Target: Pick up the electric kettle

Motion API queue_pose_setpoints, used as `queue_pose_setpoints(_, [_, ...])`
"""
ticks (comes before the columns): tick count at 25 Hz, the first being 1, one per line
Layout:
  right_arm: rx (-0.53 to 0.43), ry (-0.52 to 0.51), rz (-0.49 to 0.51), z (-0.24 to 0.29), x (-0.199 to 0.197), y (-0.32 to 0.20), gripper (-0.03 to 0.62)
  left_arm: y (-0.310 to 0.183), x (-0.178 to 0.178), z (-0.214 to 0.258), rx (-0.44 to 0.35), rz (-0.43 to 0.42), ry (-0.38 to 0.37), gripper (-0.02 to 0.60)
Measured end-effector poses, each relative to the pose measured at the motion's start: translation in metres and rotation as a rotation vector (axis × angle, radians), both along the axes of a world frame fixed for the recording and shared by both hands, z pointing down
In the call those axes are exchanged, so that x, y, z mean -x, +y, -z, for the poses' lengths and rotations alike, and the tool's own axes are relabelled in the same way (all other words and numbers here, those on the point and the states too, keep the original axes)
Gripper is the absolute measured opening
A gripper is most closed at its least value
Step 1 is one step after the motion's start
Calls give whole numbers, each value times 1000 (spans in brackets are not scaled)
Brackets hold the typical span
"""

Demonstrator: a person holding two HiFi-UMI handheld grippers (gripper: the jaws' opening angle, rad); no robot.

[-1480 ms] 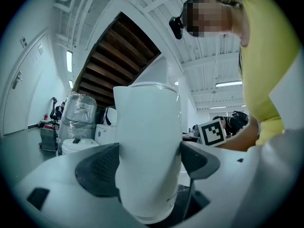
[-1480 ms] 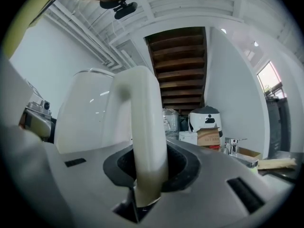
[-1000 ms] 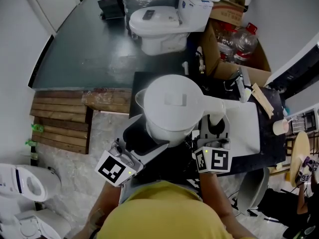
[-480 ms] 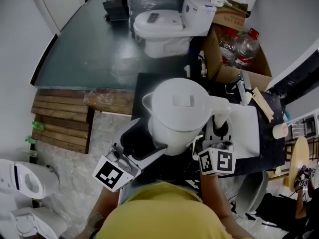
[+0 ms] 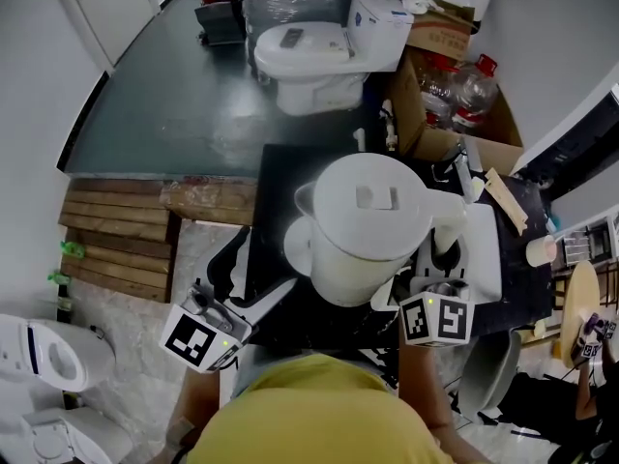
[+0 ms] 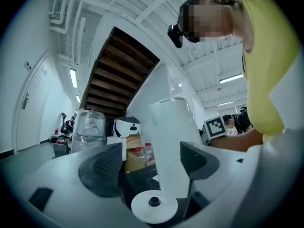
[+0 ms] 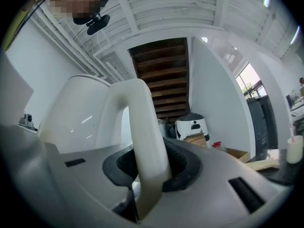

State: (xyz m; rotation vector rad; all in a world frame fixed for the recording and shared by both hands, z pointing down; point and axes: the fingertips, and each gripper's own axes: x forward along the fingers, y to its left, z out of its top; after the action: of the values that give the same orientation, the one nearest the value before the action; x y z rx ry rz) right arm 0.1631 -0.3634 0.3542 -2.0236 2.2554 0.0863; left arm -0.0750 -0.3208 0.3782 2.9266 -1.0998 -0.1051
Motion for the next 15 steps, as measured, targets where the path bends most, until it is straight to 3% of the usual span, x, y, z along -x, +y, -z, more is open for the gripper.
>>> queue_pose_setpoints(2, [-2,-5,-13,2,-5,3,95,-2,-2,-1,4,-6,-10,376])
queue_pose_setpoints(5, [-12,-13,-27,8,-12,6,96,-3,-7,-1,23,-17,11,252])
queue_pose_setpoints(15, [-38,-27,-60,23,-30,18,98,-1,-32,3,40,-80,5,74])
